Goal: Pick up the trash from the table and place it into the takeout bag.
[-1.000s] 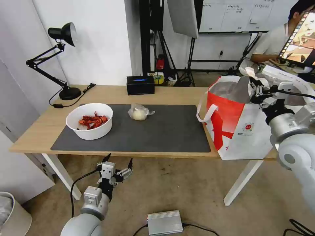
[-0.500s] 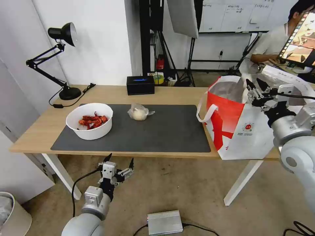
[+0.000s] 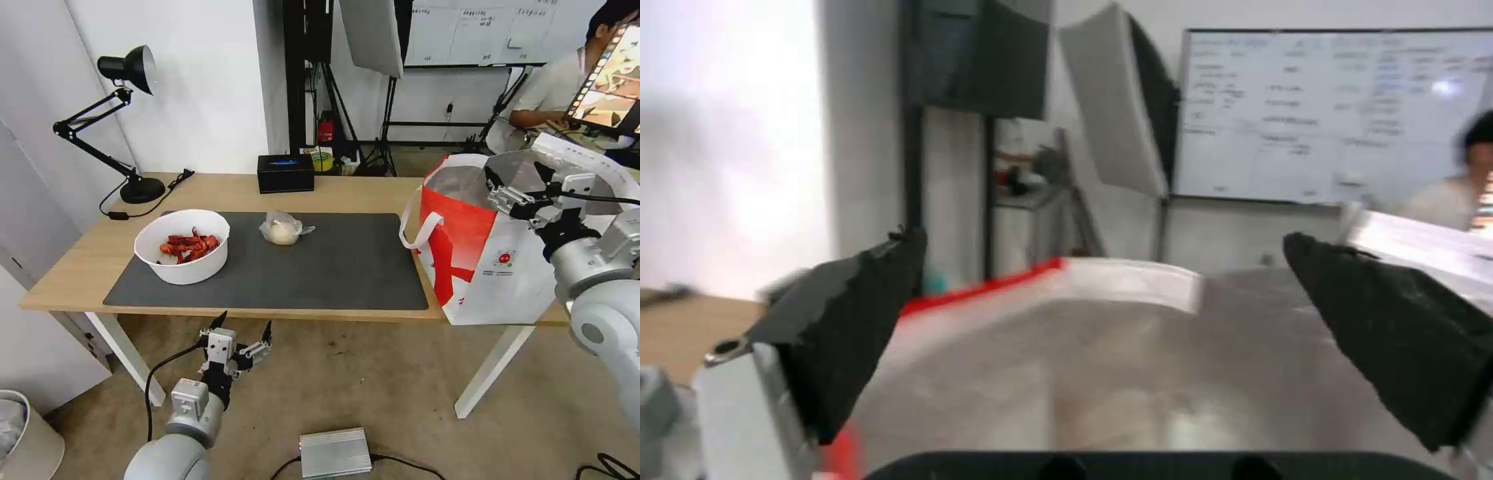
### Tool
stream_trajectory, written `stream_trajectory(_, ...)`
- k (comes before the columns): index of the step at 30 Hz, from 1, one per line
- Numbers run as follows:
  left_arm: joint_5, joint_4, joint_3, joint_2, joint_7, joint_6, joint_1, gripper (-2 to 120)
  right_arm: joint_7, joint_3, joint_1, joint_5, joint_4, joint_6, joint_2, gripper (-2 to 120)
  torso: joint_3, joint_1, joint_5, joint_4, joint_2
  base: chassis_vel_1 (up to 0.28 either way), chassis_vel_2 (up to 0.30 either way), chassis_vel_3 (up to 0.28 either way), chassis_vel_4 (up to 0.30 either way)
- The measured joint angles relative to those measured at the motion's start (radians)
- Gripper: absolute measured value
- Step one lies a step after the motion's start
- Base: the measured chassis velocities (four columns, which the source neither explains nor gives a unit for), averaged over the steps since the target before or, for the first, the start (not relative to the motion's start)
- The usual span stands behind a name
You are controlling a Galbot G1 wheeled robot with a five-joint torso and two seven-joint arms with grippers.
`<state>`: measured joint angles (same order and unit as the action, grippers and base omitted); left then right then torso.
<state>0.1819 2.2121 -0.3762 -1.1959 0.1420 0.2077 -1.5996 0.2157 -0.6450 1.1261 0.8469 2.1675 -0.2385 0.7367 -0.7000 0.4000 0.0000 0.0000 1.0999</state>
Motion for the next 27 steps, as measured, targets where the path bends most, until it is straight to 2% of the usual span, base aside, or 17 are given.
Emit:
stream_trajectory(3, 0.000, 0.005, -0.001, 0.000, 0.000, 0.000, -0.003, 100, -0.062, -0.012, 0.039, 0.080, 0.055, 0.023, -0.004, 100, 0.000, 0.000, -0.0001, 0.0001, 0.000, 0.000, 0.000, 0.000, 0.000)
stream_trajectory(12, -0.001, 0.009, -0.011, -0.001, 0.000, -0.004, -0.007, 100, -0.141, -0.004, 0.166, 0.082, 0.150, 0.025, 0.013, 100, 0.000, 0.000, -0.0001, 0.0001, 0.000, 0.000, 0.000, 0.000, 0.000)
stream_trajectory(21, 0.001, 0.009, -0.027, 0.014, -0.001, -0.021, -0.016, 100, -0.200, 0.022, 0.367, -0.059, 0.174, 0.052, 0.059, 100, 0.000, 0.000, -0.0001, 0.0000, 0.000, 0.000, 0.000, 0.000, 0.000)
stream_trajectory(24, 0.003, 0.007, -0.024, 0.016, -0.002, -0.022, -0.014, 100, -0.230, 0.054, 0.478, -0.169, 0.155, 0.101, 0.121, 100, 0.000, 0.000, 0.0000, 0.0000, 0.000, 0.000, 0.000, 0.000, 0.000)
stream_trajectory(27, 0.003, 0.001, -0.021, 0.016, -0.003, -0.023, -0.010, 100, -0.233, 0.073, 0.517, -0.222, 0.136, 0.128, 0.159, 100, 0.000, 0.000, -0.0002, 0.0000, 0.000, 0.000, 0.000, 0.000, 0.000)
